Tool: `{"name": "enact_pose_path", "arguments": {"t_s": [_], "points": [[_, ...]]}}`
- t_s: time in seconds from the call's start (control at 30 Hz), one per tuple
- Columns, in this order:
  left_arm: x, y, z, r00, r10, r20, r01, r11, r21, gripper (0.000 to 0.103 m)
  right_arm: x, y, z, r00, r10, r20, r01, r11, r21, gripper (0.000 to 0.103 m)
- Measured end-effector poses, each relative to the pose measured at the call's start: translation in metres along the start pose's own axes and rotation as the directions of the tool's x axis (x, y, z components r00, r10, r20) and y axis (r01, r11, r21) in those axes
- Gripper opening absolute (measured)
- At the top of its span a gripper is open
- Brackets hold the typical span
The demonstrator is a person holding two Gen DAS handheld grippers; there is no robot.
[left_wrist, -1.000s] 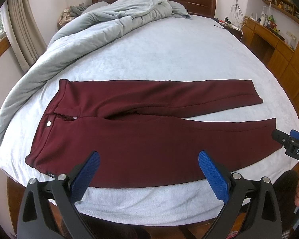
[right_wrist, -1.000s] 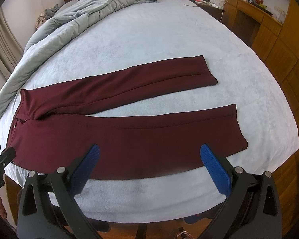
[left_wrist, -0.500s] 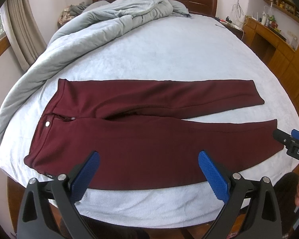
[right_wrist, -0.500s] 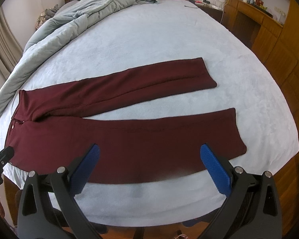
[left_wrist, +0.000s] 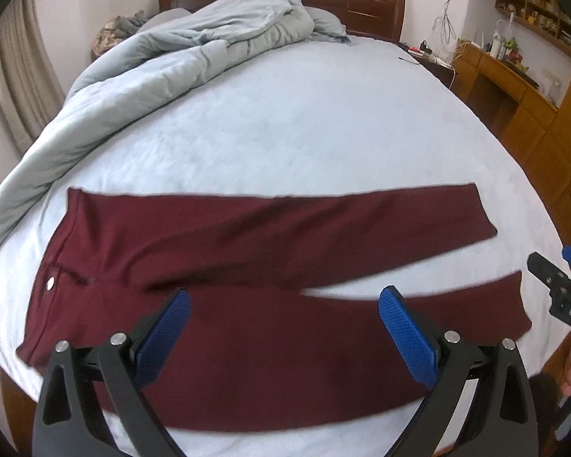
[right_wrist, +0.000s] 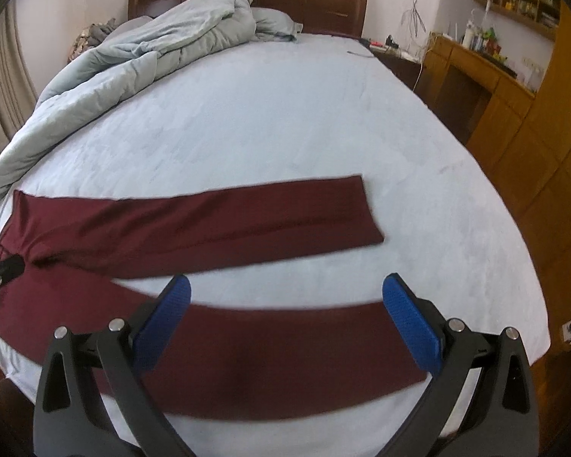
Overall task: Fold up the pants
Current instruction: 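Lower both tools toward the trouser leg hems and grasp them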
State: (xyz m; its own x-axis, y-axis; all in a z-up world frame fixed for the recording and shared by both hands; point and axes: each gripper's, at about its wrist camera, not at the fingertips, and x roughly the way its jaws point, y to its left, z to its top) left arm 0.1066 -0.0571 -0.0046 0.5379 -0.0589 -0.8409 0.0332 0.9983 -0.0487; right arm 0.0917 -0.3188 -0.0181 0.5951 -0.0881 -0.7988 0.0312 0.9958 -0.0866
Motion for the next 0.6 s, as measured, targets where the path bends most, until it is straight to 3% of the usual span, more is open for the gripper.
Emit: {"name": "enact_pose_path", "arguments": {"t_s": [0.23, 0.4, 0.53, 0.6], "points": [[0.057, -0.029, 0.048, 0.999, -0.019, 0.045, 0.019, 1.000, 0.008, 0.099, 0.045, -0.033, 0.032, 0.999, -0.033, 0.028, 0.033, 0.999, -0.012, 0.100], [0.099, -0.043, 0.069, 0.999, -0.025, 0.046, 0.025, 1.000, 0.006, 0.099, 0.093, -0.053, 0.051, 1.000, -0.004, 0.013, 0.004, 1.000, -0.015, 0.100], [0.131, -0.047, 0.082, 0.999, -0.036, 0.021, 0.035, 0.999, 0.012, 0.099, 0.146, -0.076, 0.077, 0.994, 0.108, 0.005, -0.108, 0.994, -0.022, 0.100], [0.154, -0.047, 0.085, 0.999, -0.046, -0.029, 0.046, 0.999, 0.015, 0.099, 0.192, -0.097, 0.095, 0.972, 0.220, -0.078, -0.219, 0.975, 0.025, 0.100]]}}
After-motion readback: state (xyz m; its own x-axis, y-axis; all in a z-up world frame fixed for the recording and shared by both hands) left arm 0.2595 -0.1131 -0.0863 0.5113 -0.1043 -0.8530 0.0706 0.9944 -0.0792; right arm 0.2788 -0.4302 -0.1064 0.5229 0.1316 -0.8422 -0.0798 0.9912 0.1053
